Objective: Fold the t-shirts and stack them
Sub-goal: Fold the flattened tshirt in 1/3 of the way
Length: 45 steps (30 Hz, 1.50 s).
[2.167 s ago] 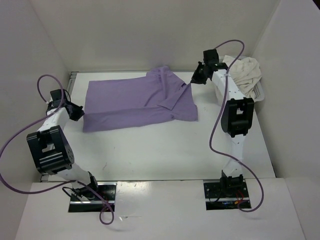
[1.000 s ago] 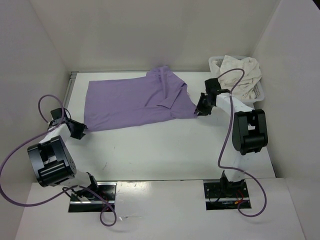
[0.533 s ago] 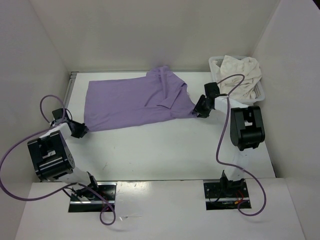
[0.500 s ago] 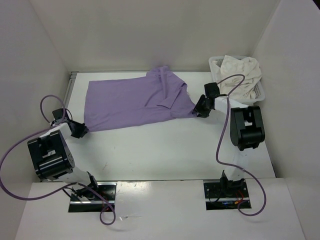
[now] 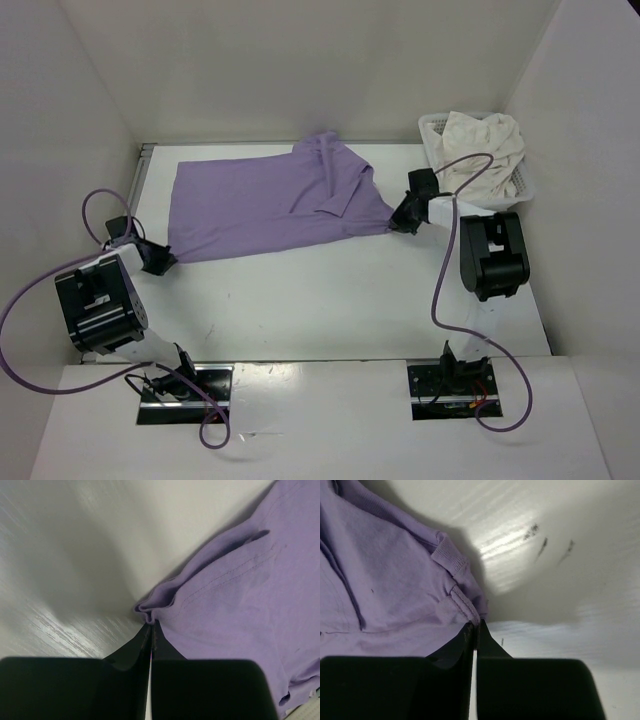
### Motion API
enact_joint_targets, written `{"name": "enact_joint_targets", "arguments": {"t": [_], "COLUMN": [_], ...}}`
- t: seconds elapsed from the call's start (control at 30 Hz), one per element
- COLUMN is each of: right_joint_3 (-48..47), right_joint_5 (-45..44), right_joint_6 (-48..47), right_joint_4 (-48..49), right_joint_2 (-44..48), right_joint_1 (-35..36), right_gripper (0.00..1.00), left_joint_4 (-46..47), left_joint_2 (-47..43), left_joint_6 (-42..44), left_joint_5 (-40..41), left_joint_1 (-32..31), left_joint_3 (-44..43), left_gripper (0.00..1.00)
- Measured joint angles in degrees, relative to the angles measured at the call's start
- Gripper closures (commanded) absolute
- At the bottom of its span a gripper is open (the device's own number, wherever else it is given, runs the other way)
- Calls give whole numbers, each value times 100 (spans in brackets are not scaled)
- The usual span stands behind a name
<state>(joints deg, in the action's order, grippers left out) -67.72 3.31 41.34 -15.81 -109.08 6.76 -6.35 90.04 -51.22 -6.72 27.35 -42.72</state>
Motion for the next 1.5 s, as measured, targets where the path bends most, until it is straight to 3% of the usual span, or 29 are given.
{"name": "enact_joint_targets", "arguments": {"t": [0.33, 0.5, 0.73, 1.03, 1.13, 1.27, 1.5], "right_joint_3": [479, 234, -2055, -6312, -7329, -7687, -7412], "right_joint_5": [-188, -227, -186, -28, 221, 455, 608], "right_joint_6": [-83, -251, -481, -785, -798, -800, -848], "right_joint_4": [-682, -1342, -2404, -3268, -3268, -3195, -3034], "right_joint_2": [1287, 2468, 3097, 2822, 2577, 2328, 1027], "right_joint_1": [-2, -2, -4, -7, -7, -24, -44], "right_gripper": [99, 99, 99, 99, 99, 99, 99], "left_joint_4": [-236, -745, -984, -929, -907, -695, -573], "left_joint_2": [-46, -358, -522, -658, -664, -710, -367], "left_joint_6": [55, 131, 11, -767, -1019, -1119, -1021], "left_joint_5": [-229, -466, -1320, -2505, -2706, -2756, -2500], "left_joint_1": [-81, -581, -645, 138, 372, 439, 258], "left_joint_3": [-352, -1235, -3501, -5300, -5788, -6067, -5416], "left_gripper": [100, 100, 100, 100, 100, 100, 100]}}
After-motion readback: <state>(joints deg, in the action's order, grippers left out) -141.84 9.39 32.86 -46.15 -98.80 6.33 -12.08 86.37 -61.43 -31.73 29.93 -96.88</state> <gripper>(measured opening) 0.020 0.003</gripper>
